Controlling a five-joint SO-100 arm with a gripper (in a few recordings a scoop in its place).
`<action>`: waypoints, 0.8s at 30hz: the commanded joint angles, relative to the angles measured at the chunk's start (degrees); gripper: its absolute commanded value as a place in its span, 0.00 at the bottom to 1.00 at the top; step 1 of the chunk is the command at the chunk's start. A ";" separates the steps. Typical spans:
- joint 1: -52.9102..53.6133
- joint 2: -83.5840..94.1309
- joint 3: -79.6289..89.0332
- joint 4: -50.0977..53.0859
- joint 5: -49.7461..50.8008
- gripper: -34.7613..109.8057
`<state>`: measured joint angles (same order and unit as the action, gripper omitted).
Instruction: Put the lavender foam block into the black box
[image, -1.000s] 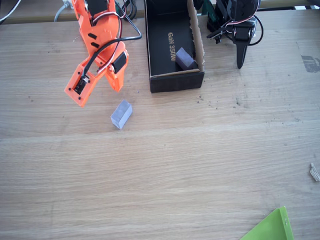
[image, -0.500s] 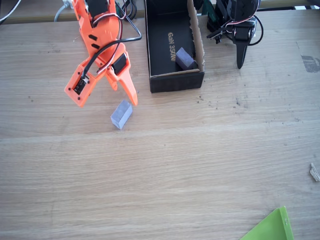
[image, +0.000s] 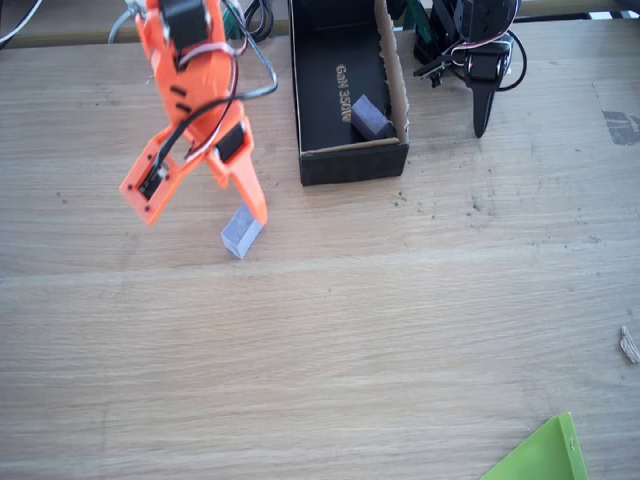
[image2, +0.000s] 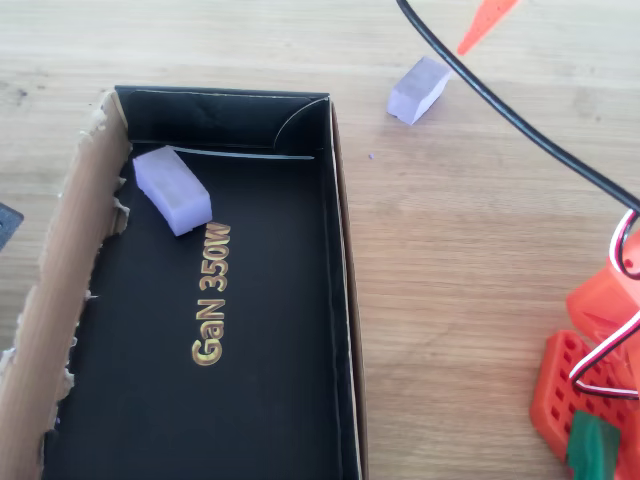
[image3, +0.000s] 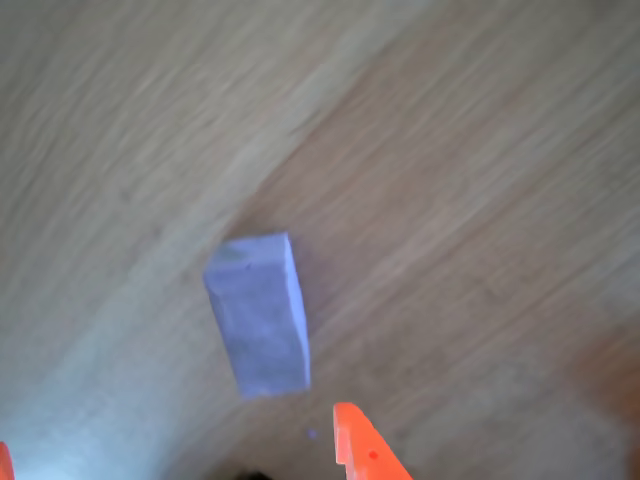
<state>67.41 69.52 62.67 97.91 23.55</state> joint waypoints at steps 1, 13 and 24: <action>0.79 0.09 -0.79 -0.79 0.09 0.53; 0.09 -2.02 -0.79 -2.64 1.49 0.53; 0.00 -4.83 -0.79 -3.25 2.99 0.54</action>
<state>67.06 64.25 62.67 94.57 25.49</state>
